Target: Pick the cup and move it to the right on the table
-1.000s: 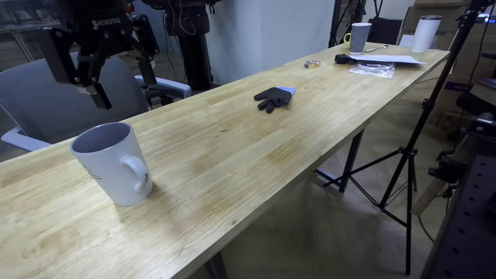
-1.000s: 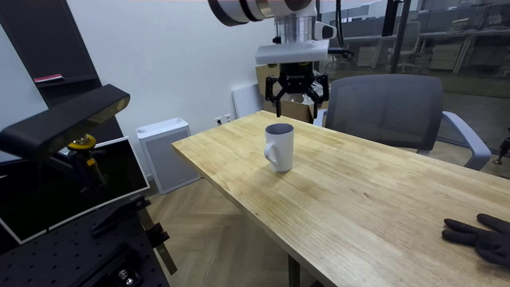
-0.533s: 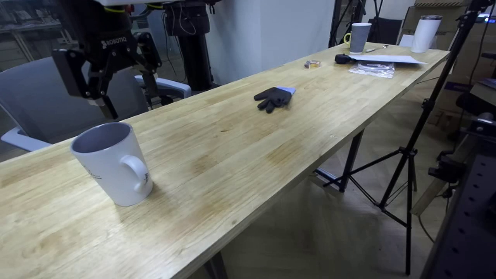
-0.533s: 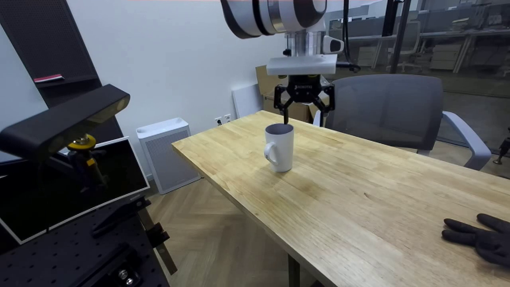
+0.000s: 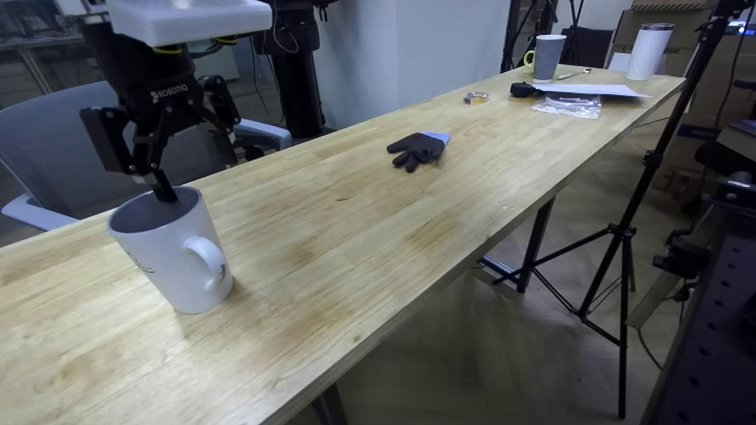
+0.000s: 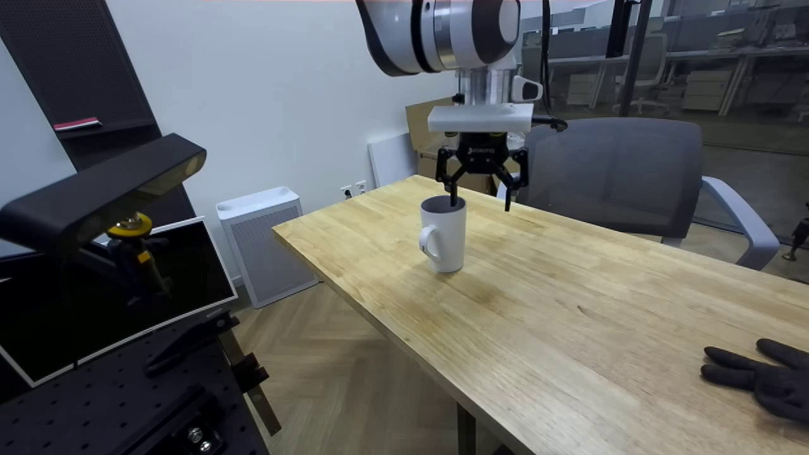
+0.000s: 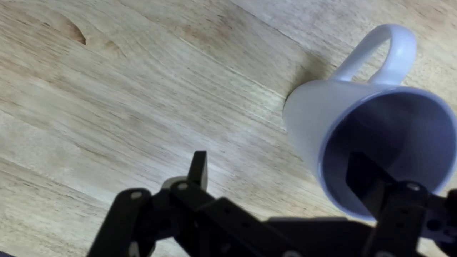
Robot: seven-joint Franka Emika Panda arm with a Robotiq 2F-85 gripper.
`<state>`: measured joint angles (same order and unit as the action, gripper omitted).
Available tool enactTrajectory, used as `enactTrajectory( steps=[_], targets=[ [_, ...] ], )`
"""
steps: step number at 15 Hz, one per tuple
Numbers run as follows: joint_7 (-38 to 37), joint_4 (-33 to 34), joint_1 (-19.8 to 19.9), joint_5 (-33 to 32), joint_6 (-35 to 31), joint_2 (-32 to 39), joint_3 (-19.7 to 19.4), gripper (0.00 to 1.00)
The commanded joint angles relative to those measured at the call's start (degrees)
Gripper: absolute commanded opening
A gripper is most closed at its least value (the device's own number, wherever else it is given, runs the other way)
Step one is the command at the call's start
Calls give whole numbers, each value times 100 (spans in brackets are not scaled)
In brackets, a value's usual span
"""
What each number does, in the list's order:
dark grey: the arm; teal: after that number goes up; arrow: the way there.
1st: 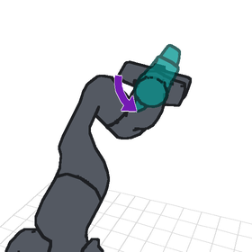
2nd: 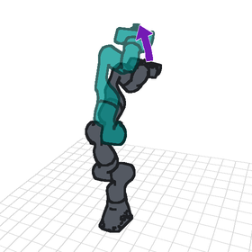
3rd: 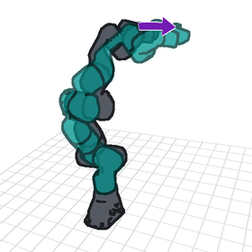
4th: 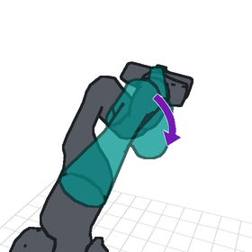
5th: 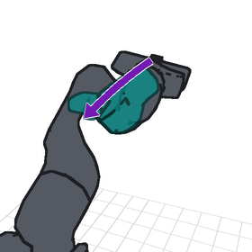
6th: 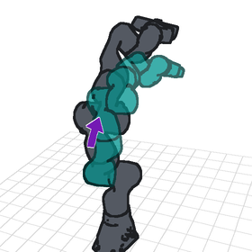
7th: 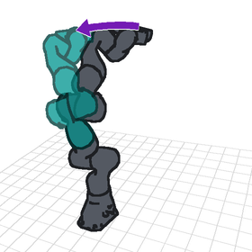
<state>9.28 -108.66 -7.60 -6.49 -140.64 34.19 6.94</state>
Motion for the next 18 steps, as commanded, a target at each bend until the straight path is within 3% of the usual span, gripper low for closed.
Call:
enactTrajectory(
  steps=[1,10,16,17,18],
  targets=[
    [-99,365,-88,-60,259,208,-58,100],
    [-237,637,-352,-98,532,462,-36,100],
    [-248,559,-329,-14,468,517,-24,100],
    [-263,558,-329,-10,467,527,-30,75],
    [-266,558,-324,-6,470,531,-30,74]
  ],
)
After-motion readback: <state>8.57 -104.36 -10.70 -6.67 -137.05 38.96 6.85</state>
